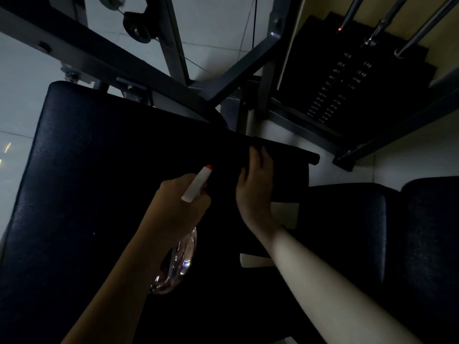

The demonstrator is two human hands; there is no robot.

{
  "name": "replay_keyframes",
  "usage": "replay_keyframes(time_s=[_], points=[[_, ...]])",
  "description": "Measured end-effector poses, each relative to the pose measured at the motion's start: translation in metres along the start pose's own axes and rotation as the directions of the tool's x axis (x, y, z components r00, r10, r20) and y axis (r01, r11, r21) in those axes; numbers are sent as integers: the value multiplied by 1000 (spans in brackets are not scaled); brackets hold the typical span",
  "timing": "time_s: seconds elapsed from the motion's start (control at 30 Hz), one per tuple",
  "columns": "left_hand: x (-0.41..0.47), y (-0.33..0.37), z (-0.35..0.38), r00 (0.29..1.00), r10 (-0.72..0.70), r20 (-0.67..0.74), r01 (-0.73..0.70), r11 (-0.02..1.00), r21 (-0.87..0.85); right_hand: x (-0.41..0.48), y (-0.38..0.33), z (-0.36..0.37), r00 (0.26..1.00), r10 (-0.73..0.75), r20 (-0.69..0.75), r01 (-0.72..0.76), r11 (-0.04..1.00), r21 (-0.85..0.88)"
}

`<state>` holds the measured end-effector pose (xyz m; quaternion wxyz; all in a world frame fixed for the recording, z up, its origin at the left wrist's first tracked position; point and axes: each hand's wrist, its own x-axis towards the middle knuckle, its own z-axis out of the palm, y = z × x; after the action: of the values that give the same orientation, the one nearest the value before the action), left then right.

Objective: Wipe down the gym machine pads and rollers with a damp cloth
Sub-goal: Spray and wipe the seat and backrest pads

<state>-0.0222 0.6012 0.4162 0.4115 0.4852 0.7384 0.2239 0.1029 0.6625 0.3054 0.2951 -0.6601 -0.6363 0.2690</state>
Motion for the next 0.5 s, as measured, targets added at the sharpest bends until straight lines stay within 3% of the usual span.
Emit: replay_keyframes(time_s=[0.1,0.17,0.23,0.3,0.4,0.5], points=[[1,0,-3,1000,7,18,-6,1000,-24,0,14,-13,954,-246,168,259,964,-57],[0,-1,-5,1000,0,31,2,998,-61,11,33,-28,935,-282,214,320,931,-173],[0,-1,-6,1000,-20,1,20,998,-64,17,51,-38,970,-185,161,221,942,-253],[-2,0,-5,999,-22,-28,20,998,-65,21,61,-40,1000,-5,31,13,967,-255],[-6,2,-6,1000,-7,-10,6,997,-74,32,56,-35,962,254,-97,-267,950,-164],[-8,2,-8,1000,15,-8,-15,996,-92,36,42,-28,907,383,-178,-392,920,-16]])
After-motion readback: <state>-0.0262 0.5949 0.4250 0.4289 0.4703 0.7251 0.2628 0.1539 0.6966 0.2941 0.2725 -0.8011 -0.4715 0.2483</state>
